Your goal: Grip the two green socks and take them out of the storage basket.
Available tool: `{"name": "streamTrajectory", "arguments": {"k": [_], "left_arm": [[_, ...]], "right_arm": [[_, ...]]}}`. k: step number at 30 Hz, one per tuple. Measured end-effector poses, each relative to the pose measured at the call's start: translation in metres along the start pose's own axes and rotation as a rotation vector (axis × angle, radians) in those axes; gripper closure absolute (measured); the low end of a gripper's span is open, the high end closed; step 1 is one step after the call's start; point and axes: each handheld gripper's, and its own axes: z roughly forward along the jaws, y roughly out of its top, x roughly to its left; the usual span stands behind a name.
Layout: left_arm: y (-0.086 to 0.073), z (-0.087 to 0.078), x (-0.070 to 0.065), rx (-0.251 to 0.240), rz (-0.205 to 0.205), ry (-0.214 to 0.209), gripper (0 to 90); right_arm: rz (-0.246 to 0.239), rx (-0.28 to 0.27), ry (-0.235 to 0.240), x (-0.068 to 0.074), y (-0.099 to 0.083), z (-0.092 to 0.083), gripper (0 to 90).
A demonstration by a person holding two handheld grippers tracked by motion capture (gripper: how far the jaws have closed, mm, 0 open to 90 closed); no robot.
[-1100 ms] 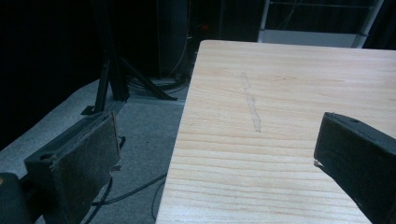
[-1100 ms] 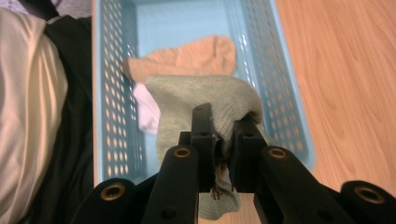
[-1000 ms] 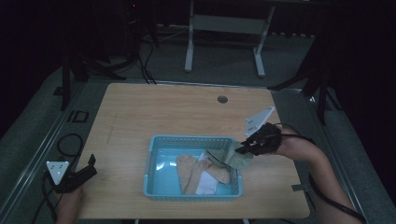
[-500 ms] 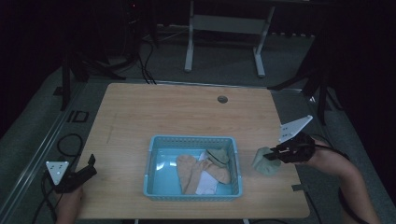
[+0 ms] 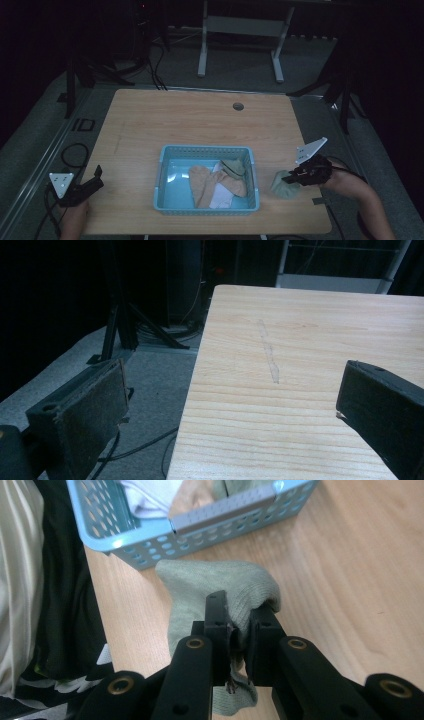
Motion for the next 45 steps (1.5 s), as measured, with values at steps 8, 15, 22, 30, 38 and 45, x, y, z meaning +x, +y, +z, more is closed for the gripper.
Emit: {"name": "streamTrajectory", "arguments": {"k": [8,15,22,30,38,45], "left_arm": [[0.000,0.000,0.000,-0.001,0.001,-0.001,0.4],[0.000,0.000,0.000,0.000,0.000,-0.002,0.3],[0.000,0.000,0.000,0.000,0.001,-0.003,0.4],[0.000,0.000,0.000,0.001,0.000,-0.006,0.4],[0.000,0.000,0.000,0.001,0.000,-0.006,0.4],[0.000,0.000,0.000,0.002,-0.001,-0.008,0.4]], "right_arm": [[0.020,0.040,0.040,-0.006,-0.010,0.035,82.5],[0.025,0.086,0.050,-0.012,-0.017,0.062,82.4],[0.056,0.089,0.065,-0.016,-0.020,0.070,68.7],[0.070,0.058,-0.007,-0.020,-0.007,0.043,53.3],[0.022,0.023,-0.046,-0.019,0.022,0.023,50.7],[-0.034,0.021,-0.038,-0.016,0.051,0.027,51.4]]}}
